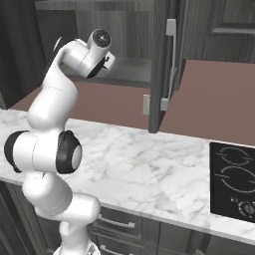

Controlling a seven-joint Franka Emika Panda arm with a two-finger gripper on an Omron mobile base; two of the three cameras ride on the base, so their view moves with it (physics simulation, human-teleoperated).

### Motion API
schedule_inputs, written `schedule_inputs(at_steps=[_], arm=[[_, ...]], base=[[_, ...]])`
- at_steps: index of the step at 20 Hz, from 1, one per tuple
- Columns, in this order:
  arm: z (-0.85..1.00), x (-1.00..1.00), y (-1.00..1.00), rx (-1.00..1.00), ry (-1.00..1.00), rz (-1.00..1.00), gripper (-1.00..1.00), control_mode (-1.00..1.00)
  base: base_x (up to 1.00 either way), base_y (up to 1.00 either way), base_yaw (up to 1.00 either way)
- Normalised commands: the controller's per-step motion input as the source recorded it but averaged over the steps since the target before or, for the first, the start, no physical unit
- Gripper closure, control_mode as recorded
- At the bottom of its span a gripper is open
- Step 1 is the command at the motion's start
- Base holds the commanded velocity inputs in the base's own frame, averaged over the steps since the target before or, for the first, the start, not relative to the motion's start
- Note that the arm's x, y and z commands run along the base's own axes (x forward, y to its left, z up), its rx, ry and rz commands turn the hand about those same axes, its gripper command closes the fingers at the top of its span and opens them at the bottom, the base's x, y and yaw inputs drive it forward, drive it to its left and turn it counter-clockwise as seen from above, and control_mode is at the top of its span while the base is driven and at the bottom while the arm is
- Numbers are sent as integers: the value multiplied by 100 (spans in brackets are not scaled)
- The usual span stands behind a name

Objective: Take the smaller bowl and place it next to the appetizer plate on the dining counter , and place the larger bowl next to the plate with cooked food.

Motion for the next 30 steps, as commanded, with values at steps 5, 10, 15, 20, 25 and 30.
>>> schedule_inputs(at_steps=[5,10,15,20,25,30], arm=[[-12,21,16,0,0,0,-100,-100],[-23,2,21,0,0,0,-100,-100],[-27,5,26,0,0,0,100,-100],[-31,9,23,0,0,0,100,-100],[-9,-13,12,0,-3,0,100,-100],[5,-93,-4,1,-12,0,100,-100]], base=[[0,0,0],[0,0,0],[0,0,0],[0,0,0],[0,0,0],[0,0,0]])
